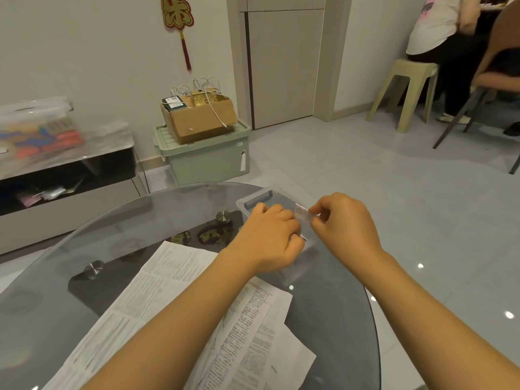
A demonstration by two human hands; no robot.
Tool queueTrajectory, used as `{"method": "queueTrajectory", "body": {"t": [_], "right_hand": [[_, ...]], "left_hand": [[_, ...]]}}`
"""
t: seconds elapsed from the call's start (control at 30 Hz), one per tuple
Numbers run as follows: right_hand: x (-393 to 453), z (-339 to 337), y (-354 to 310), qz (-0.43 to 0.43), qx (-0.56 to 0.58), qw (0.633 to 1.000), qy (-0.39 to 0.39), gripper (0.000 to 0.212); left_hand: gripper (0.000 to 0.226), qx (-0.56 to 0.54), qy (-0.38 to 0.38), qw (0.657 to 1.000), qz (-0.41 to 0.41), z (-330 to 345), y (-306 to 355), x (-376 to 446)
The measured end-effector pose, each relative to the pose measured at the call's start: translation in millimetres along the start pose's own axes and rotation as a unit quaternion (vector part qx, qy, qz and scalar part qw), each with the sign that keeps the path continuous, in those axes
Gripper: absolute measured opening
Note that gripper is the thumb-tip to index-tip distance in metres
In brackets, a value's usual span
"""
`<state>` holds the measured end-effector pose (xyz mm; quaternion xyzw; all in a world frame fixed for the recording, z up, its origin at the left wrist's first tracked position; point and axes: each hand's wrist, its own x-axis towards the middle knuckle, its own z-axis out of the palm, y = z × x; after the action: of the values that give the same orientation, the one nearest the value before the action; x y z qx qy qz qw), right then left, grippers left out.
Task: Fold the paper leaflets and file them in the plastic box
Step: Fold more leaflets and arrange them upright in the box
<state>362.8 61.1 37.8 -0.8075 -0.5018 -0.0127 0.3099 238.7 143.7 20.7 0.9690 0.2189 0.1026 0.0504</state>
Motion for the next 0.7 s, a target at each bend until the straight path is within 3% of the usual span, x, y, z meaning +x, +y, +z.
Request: {"method": "queueTrajectory", "body": {"t": [0.3, 0.53, 0.7], "right_hand": [[8.2, 4.7, -8.5, 0.008, -0.150, 0.985, -0.082, 0.021], [6.1, 2.6, -2.8, 0.013, -0.049, 0.994, -0.096, 0.021], [5.1, -2.8, 0.8, 0.036, 0.018, 0.997, -0.070, 0.020]], "left_hand": [[0.072, -0.024, 0.008, 1.000, 0.017, 1.5, -2.9, -2.6], [0.052, -0.069, -0.003, 0.998, 0.003, -1.2, -2.2, -4.7], [0.064, -0.042, -0.032, 0.999, 0.002, -2.5, -0.6, -0.5]]}}
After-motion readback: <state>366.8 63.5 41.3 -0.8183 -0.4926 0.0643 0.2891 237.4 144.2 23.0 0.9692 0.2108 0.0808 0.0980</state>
